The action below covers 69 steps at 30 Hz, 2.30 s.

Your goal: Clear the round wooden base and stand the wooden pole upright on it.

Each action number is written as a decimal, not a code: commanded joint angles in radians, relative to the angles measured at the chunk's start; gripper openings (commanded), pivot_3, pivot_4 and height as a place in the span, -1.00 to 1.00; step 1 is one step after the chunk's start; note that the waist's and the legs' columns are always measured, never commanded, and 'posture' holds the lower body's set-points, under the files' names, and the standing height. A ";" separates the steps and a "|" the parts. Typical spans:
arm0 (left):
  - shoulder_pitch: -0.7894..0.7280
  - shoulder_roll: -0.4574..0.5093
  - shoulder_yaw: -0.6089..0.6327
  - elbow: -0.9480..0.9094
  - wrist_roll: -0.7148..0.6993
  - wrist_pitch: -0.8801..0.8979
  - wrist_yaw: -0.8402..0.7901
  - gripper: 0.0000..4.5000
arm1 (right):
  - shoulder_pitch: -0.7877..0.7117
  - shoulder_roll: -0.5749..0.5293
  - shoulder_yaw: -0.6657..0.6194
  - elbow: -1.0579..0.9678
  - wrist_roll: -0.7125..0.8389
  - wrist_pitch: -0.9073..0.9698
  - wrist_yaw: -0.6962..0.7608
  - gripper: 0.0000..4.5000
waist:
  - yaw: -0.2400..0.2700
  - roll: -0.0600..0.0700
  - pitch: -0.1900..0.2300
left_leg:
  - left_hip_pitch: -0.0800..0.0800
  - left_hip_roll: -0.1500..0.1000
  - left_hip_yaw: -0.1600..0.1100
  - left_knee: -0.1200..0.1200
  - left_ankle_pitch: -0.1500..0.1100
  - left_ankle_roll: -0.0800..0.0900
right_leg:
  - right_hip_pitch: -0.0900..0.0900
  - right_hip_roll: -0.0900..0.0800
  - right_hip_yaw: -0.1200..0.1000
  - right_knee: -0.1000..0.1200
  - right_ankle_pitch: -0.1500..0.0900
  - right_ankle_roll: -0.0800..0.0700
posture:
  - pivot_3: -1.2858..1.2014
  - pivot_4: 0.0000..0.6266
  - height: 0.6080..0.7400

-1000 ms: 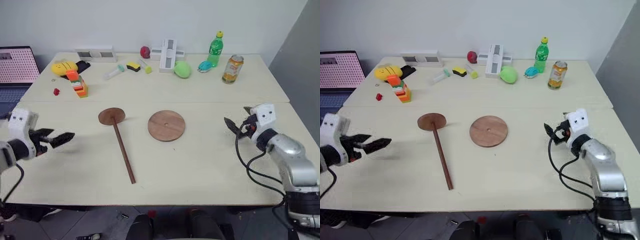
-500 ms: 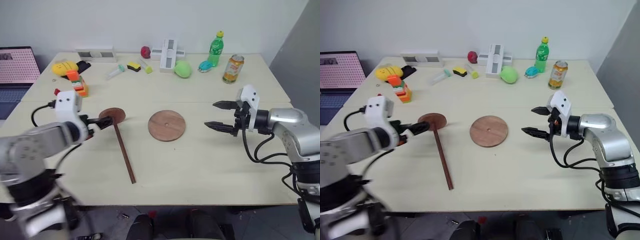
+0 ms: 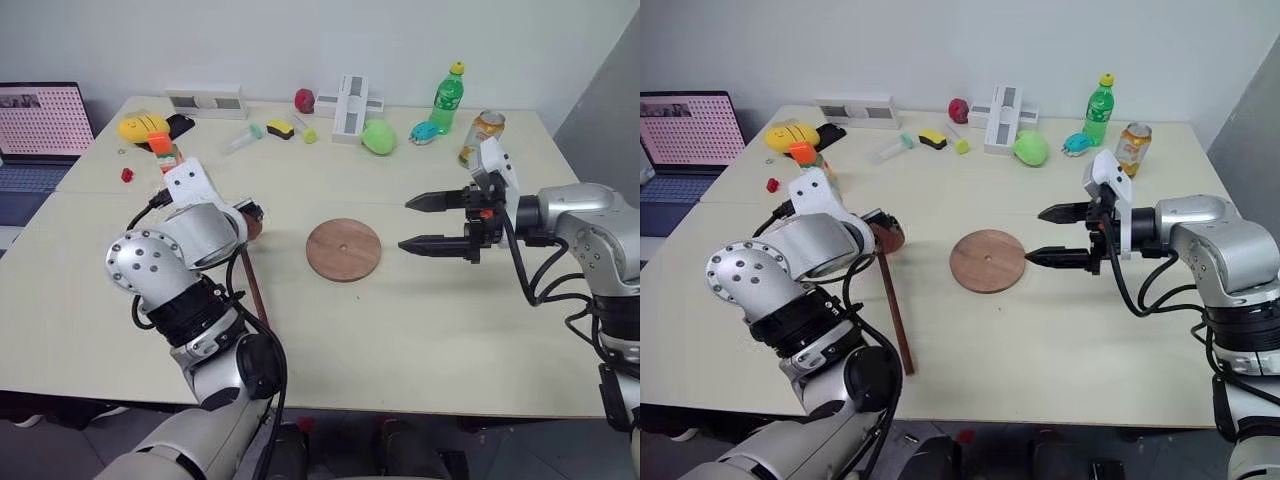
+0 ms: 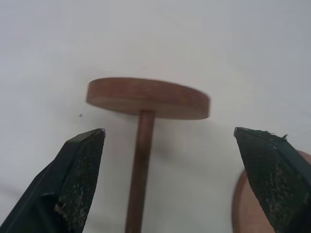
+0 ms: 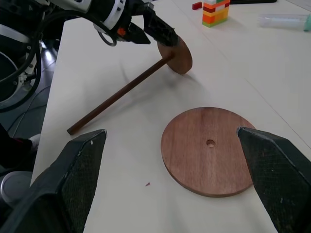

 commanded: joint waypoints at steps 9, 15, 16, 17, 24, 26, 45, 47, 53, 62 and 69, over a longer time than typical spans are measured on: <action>0.185 0.371 -0.352 0.020 -1.023 -0.308 0.144 0.97 | 0.116 -0.005 -0.099 -0.150 0.094 0.046 -0.079 1.00 | -0.001 0.000 0.000 | 0.000 0.003 0.000 0.000 0.000 -0.001 | -0.001 -0.005 0.001 0.001 0.000 0.000 | 0.03 -0.52 1.00; 0.209 1.266 -0.621 0.291 -1.023 0.004 -1.042 0.97 | 0.128 0.062 -0.083 -0.138 0.116 0.032 -0.120 1.00 | -0.049 -0.002 0.004 | 0.002 0.000 0.002 -0.003 0.001 -0.003 | -0.007 0.004 0.004 0.010 -0.001 -0.001 | 0.03 -0.52 1.00; 0.318 1.330 -0.536 0.323 -1.023 0.004 -1.125 0.97 | 0.123 0.084 -0.072 -0.125 0.113 0.020 -0.125 1.00 | -0.054 0.002 0.005 | 0.003 0.000 0.001 -0.004 0.001 -0.003 | -0.007 0.004 0.004 0.009 -0.002 -0.002 | 0.03 -0.52 1.00; 0.396 1.372 -0.475 0.350 -1.023 0.004 -1.183 0.97 | 0.120 0.100 -0.065 -0.116 0.110 0.012 -0.128 1.00 | -0.056 0.008 0.004 | 0.003 0.000 0.001 -0.004 0.001 -0.003 | -0.007 0.004 0.003 0.009 -0.002 -0.001 | 0.03 -0.52 1.00; 1.103 1.233 0.122 0.195 -0.616 -0.019 -1.736 0.97 | 0.084 0.081 -0.027 -0.099 0.115 0.015 -0.063 1.00 | -0.058 0.019 0.010 | 0.005 0.004 0.004 -0.005 0.001 -0.004 | -0.011 0.003 0.003 0.018 -0.006 -0.008 | 0.03 -0.52 1.00; 1.114 1.187 0.092 0.204 -0.627 -0.022 -1.784 0.97 | 0.069 0.063 -0.031 -0.116 0.140 0.040 -0.045 1.00 | -0.050 0.018 0.010 | 0.004 0.005 0.002 -0.005 0.001 -0.003 | -0.011 0.003 0.001 0.018 -0.007 -0.009 | 0.03 -0.52 1.00; 0.712 0.836 -0.489 0.468 -0.087 -0.439 -2.080 0.97 | -0.033 -0.006 -0.031 -0.273 0.276 0.180 -0.052 1.00 | -0.030 0.012 0.009 | 0.001 0.004 0.000 -0.004 -0.001 0.000 | -0.011 0.002 -0.001 0.016 -0.006 -0.009 | 0.03 -0.52 1.00; 0.673 0.805 -0.508 0.521 -0.057 -0.447 -2.100 0.97 | -0.028 -0.003 -0.031 -0.291 0.281 0.181 -0.065 1.00 | -0.030 0.012 0.009 | 0.001 0.004 0.000 -0.004 -0.001 0.000 | -0.011 0.003 0.000 0.016 -0.006 -0.009 | 0.03 -0.52 1.00; 0.554 0.724 -0.517 0.664 0.033 -0.503 -2.121 0.97 | -0.010 -0.016 -0.059 -0.325 0.329 0.219 -0.116 1.00 | -0.017 0.013 0.009 | 0.003 0.002 -0.003 -0.002 -0.001 0.000 | -0.007 0.002 -0.003 0.017 -0.006 -0.009 | 0.03 -0.52 1.00; 0.432 0.660 -0.545 0.845 0.138 -0.498 -2.156 0.97 | -0.001 -0.027 -0.071 -0.344 0.373 0.247 -0.159 1.00 | -0.009 0.015 0.007 | 0.008 0.001 -0.006 -0.002 -0.001 0.000 | 0.000 0.002 -0.004 0.016 -0.006 -0.008 | 0.03 -0.52 1.00; 0.257 0.642 -0.566 1.086 0.220 -0.409 -2.183 0.97 | 0.010 -0.037 -0.071 -0.362 0.396 0.258 -0.181 1.00 | -0.001 0.017 0.006 | 0.009 0.000 -0.007 -0.001 -0.001 0.000 | 0.002 0.002 -0.006 0.016 -0.007 -0.008 | 0.03 -0.52 1.00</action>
